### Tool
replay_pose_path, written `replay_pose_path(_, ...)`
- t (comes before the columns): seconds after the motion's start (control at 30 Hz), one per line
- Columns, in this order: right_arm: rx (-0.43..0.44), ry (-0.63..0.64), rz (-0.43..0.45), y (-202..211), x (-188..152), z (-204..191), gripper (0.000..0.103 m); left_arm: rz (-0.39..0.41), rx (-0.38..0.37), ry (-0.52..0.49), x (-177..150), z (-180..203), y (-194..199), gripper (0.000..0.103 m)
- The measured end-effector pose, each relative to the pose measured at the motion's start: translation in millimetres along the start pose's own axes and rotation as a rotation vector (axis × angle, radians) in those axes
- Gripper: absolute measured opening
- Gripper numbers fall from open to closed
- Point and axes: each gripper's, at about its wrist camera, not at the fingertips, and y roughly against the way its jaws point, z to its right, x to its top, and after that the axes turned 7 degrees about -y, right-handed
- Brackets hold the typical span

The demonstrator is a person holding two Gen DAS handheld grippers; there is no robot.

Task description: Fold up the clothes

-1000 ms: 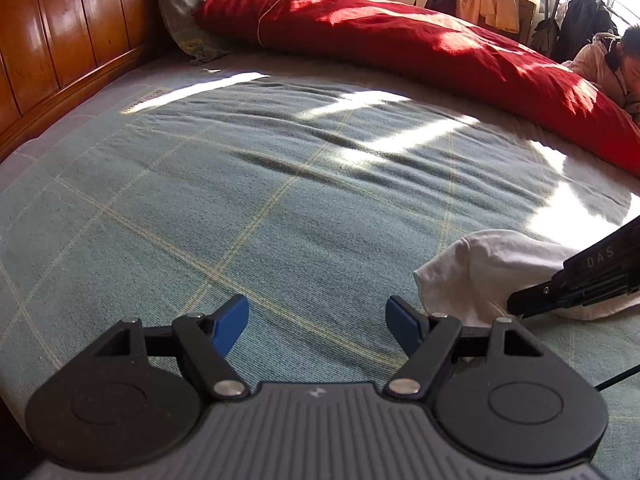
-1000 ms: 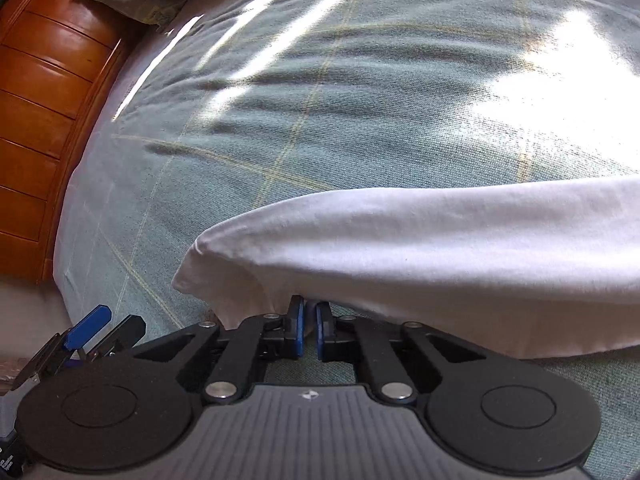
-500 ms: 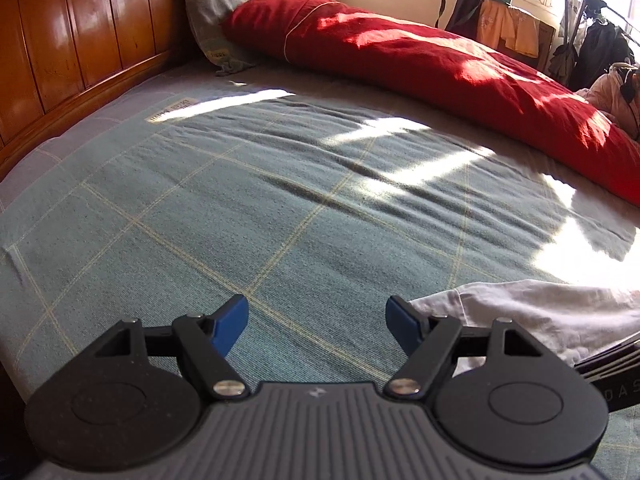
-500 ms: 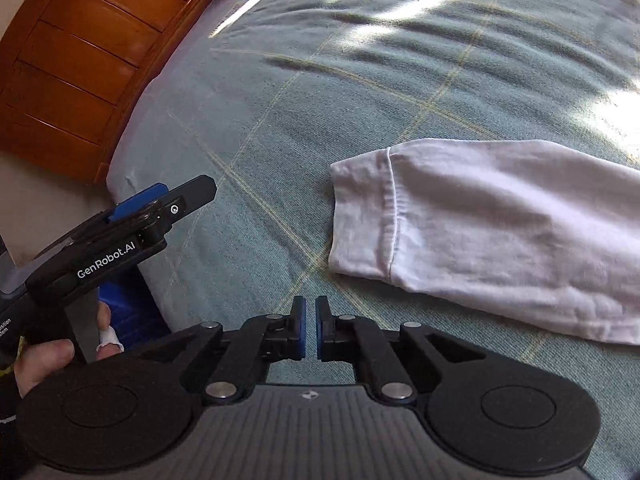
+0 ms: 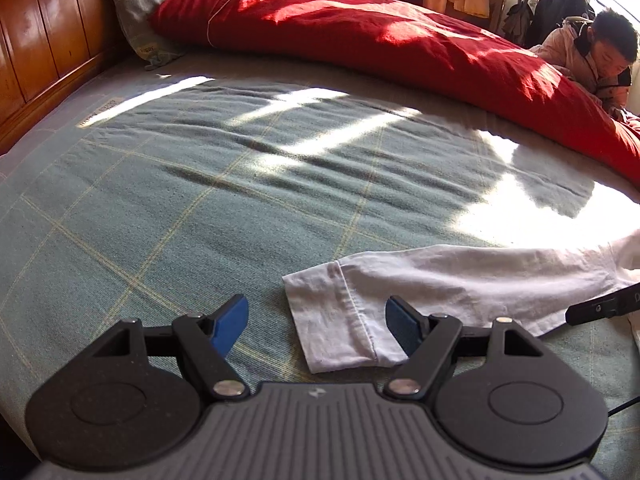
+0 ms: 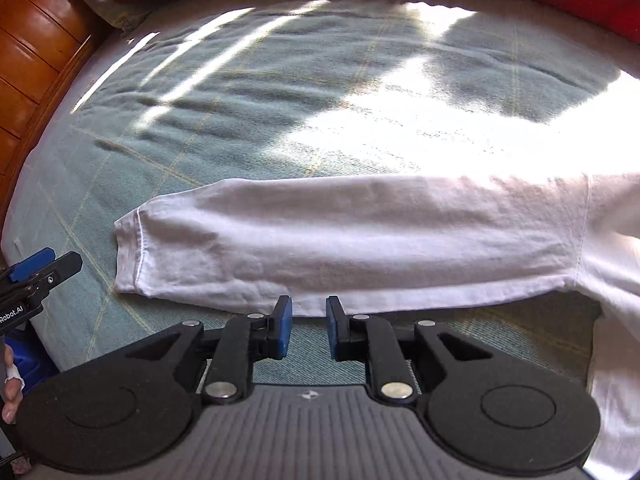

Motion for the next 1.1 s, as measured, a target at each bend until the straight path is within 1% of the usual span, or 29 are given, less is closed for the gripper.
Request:
replay_pose_path(0.07,0.000,-0.013,0.004,7.7,-3.9,19.1,0.026,-0.008,-0.011,-0.017,0.7,23.3,2.7,0.077)
replay_pose_path(0.13,0.006,-0.008,0.012,23.3,-11.7,39.9,0.026,-0.020,-0.037,-0.031,2.7,52.9,1.9,0.079)
replay_pose_path(0.2,0.009,0.000,0.032,40.1,-18.3,56.7,0.031,-0.029,-0.074,-0.055,7.9,87.4,-0.2,0.079)
replay_pose_path(0.3,0.006,-0.004,0.081,75.2,-29.9,97.0,0.034,-0.023,-0.145,-0.088,20.0,146.2,-1.0,0.079)
replay_pose_path(0.43,-0.004,-0.067,0.125,126.2,-49.7,167.9,0.034,-0.022,-0.254,-0.129,36.4,229.4,-1.9,0.079)
replay_pose_path(0.5,-0.001,-0.107,0.142,149.4,-65.5,202.4,0.034,-0.022,-0.284,-0.158,40.8,268.7,-1.5,0.079)
replay_pose_path(0.57,-0.016,-0.133,0.165,171.1,-84.7,235.0,0.034,-0.031,-0.306,-0.182,42.6,310.8,0.1,0.080)
replay_pose_path(0.63,-0.034,-0.160,0.186,189.7,-104.1,267.7,0.036,-0.039,-0.319,-0.202,42.1,344.7,2.8,0.080)
replay_pose_path(0.73,-0.047,-0.207,0.194,209.3,-128.9,315.6,0.037,-0.048,-0.319,-0.224,37.2,388.8,8.2,0.080)
replay_pose_path(0.9,-0.080,-0.296,0.179,225.4,-161.2,384.9,0.037,-0.081,-0.316,-0.260,26.9,439.8,11.8,0.080)
replay_pose_path(1.03,-0.104,-0.363,0.162,218.2,-180.5,422.4,0.038,-0.097,-0.310,-0.345,20.4,473.6,13.0,0.080)
replay_pose_path(1.1,-0.107,-0.386,0.141,208.3,-187.0,433.7,0.038,-0.092,-0.314,-0.389,18.8,485.6,13.3,0.080)
